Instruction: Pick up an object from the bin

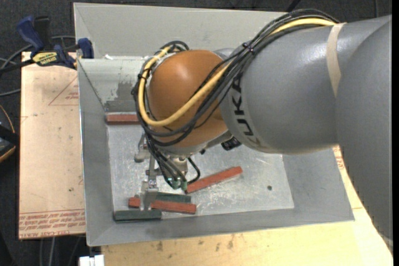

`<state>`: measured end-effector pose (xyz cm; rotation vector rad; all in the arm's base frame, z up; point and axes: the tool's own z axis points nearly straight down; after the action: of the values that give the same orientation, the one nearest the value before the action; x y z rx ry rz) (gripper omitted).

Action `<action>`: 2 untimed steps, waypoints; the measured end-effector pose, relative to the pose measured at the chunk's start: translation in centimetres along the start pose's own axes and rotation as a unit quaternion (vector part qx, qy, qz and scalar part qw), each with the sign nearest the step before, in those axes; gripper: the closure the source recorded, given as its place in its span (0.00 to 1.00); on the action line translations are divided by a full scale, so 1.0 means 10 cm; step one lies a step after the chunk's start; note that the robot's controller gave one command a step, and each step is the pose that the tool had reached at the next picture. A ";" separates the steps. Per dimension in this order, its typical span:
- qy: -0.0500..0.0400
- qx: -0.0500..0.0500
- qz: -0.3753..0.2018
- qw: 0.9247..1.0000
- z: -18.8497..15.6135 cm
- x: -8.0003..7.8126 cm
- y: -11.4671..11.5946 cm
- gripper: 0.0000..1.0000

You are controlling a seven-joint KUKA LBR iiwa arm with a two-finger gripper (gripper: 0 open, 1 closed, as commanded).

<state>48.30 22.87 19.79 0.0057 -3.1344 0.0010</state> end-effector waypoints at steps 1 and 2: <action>-0.003 -0.001 0.002 1.000 -0.03 -0.02 -0.01 0.00; -0.006 -0.002 -0.016 1.000 0.59 -0.01 0.09 0.00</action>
Offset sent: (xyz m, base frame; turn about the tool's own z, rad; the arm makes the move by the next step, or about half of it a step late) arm -0.0026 0.0142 -0.1074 -0.0565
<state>48.37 23.73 13.86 0.0545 -3.1458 -0.0053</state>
